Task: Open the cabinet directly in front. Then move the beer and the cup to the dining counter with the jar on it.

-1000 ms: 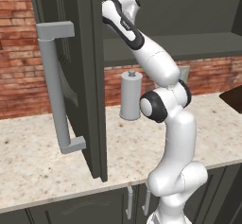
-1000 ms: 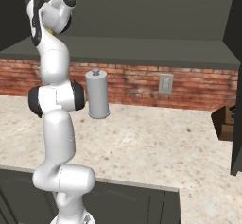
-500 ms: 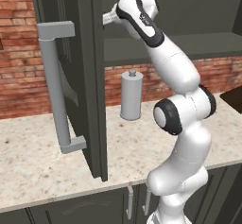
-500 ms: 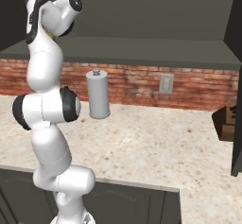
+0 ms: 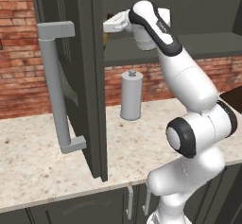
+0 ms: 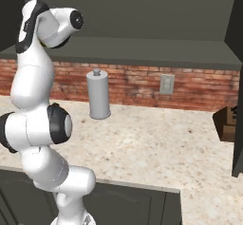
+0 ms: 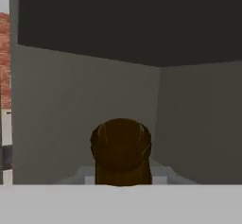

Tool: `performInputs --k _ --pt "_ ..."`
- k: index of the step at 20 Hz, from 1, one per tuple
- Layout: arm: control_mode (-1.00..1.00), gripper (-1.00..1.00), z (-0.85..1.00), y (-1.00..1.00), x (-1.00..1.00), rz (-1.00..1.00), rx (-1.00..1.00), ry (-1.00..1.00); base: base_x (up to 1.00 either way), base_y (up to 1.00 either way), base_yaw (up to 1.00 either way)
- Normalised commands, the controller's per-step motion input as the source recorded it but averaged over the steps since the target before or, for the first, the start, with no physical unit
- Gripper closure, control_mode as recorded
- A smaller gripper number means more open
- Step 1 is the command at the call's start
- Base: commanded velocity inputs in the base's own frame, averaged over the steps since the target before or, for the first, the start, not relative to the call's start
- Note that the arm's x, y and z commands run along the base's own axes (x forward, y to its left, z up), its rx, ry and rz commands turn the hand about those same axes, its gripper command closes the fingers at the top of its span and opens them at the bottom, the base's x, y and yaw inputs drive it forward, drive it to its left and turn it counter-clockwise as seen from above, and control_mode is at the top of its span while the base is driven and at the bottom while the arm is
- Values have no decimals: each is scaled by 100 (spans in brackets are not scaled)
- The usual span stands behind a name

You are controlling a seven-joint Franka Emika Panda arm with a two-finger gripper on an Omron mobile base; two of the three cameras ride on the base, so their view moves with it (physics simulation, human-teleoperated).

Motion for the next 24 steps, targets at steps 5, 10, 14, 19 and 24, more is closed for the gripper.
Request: performInputs --k 5,10,14,19,24 --pt "-100 100 90 -8 -94 4 18 0 0 0 0" --pt "-100 100 13 -44 -100 8 5 0 0 0 0" --pt "-100 100 -75 -74 -100 13 -5 4 0 0 0" --pt "-100 100 -100 -41 -100 13 -15 15 0 0 0" --pt "-100 100 -90 4 -100 13 -17 3 0 0 0"
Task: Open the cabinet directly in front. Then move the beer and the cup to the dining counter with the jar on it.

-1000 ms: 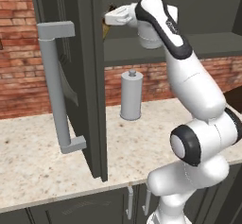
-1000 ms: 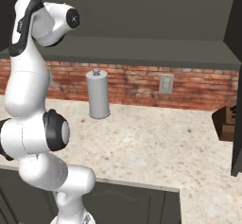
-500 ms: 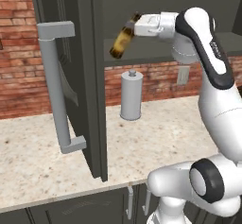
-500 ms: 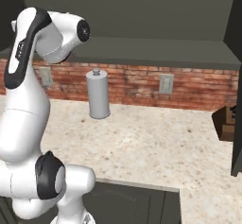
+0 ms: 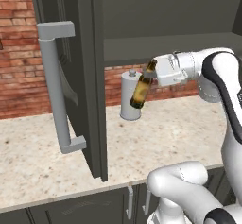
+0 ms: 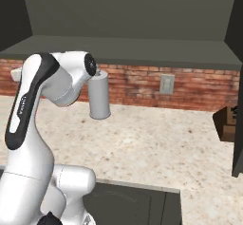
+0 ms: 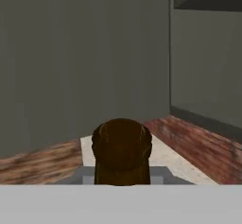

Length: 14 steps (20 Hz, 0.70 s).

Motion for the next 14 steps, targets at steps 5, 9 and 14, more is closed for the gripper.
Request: performInputs --k 5,9,14 --pt "-100 100 -43 58 -78 3 -18 -1 0 0 0" --pt "-100 100 -21 59 -25 0 -8 -5 0 0 0" --pt "-100 100 -2 0 -3 0 0 0 0 0 0"
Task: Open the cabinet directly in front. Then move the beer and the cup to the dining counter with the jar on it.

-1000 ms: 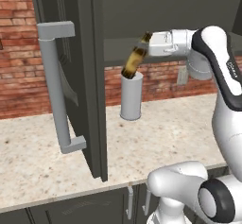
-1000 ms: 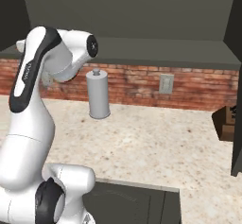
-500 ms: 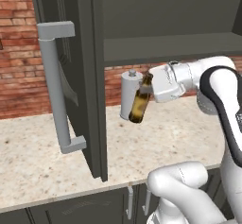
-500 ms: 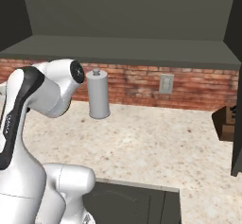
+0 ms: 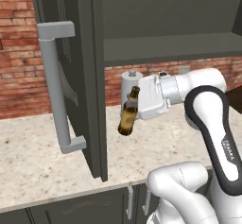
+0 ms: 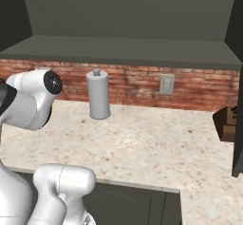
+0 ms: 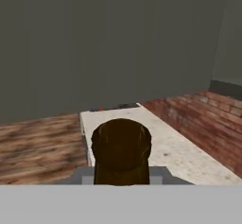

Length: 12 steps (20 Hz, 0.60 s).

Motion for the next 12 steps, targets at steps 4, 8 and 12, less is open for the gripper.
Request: performInputs --k 4,8,12 --pt "100 100 -5 2 -9 0 0 0 -55 23 2" --pt "100 100 0 0 0 0 0 0 -90 33 4" --pt "100 100 0 0 0 0 0 0 -75 28 4"
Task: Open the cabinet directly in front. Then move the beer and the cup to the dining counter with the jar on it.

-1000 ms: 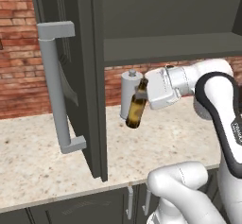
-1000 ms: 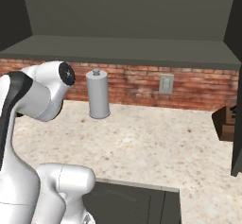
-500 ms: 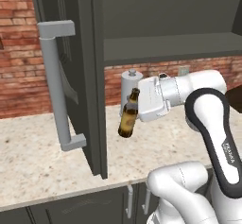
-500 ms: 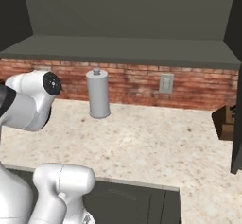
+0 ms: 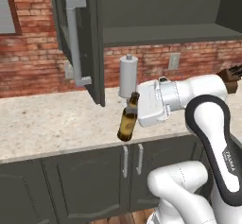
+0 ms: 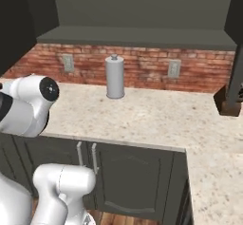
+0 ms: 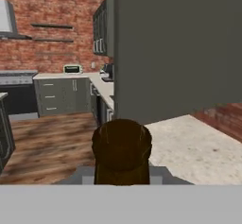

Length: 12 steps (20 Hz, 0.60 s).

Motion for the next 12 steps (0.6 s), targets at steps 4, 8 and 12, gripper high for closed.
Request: performInputs --k 4,8,12 --pt "100 100 0 0 0 0 0 0 -49 58 6" --pt "100 100 0 0 0 0 0 0 -40 72 4" --pt "100 100 0 0 0 0 0 0 -21 74 26"
